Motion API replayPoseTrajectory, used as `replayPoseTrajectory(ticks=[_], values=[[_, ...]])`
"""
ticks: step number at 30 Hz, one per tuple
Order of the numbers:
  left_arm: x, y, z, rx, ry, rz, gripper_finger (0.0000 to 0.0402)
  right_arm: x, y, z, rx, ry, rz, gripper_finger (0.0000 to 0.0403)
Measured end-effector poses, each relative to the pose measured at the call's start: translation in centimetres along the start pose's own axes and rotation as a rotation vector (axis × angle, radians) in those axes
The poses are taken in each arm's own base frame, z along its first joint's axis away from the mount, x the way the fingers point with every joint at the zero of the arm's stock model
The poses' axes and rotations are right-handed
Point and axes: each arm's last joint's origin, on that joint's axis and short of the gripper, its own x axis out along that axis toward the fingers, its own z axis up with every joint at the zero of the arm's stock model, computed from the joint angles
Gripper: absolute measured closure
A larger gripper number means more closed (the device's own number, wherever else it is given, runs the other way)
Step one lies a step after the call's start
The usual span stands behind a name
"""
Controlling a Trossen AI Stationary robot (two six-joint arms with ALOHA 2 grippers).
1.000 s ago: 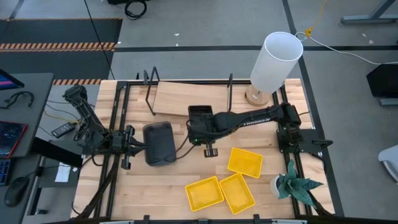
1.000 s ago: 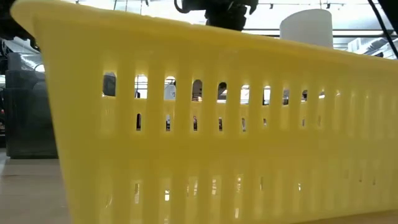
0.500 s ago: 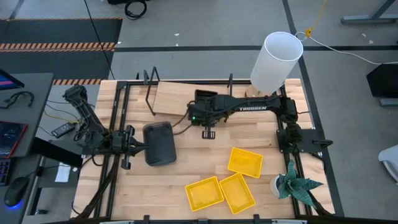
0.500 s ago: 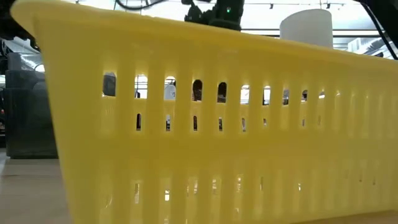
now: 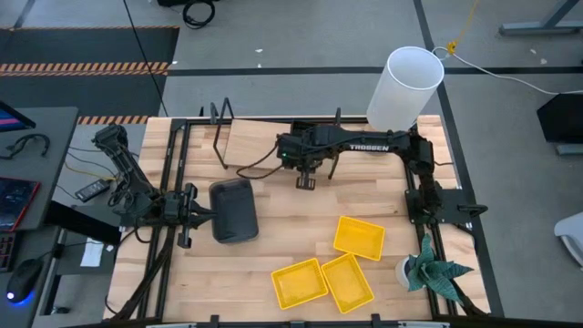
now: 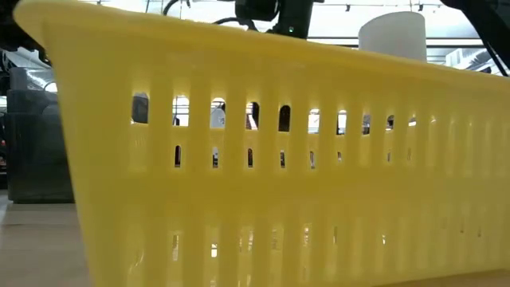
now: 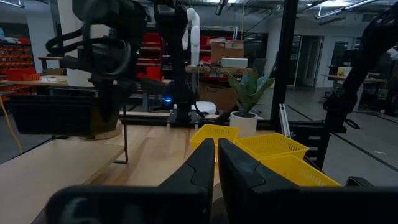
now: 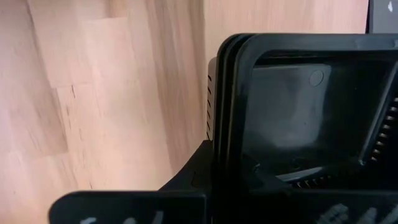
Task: Stack baskets on shelf by color
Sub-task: Put the stacked black baskets on the shelf
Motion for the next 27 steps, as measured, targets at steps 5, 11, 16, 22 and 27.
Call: replayPoseTrajectory(ticks=[5,11,16,22,27], values=[[0.0,0.0,0.0,0.001,0.0,0.0,0.0368,1.2,-1.0,-0.5,0.025,0.04,0.01,0.0386],[0.0,0.0,0.0,0.001,0.001,0.0,0.0368,3.6,-1.5,-1.9,0.058,0.137,0.022,0.0385],[0.0,0.0,0.0,0.0,0.0,0.0,0.0375,4.9,-2.2,-2.5,0.072,0.165,0.008,0.0385],[0.0,0.0,0.0,0.0,0.0,0.0,0.0372,5.9,-2.3,-3.1,0.053,0.192,0.014,0.0385],[0.0,0.0,0.0,0.0,0.0,0.0,0.0366,6.2,-2.2,-3.2,0.038,0.195,0.016,0.0385]])
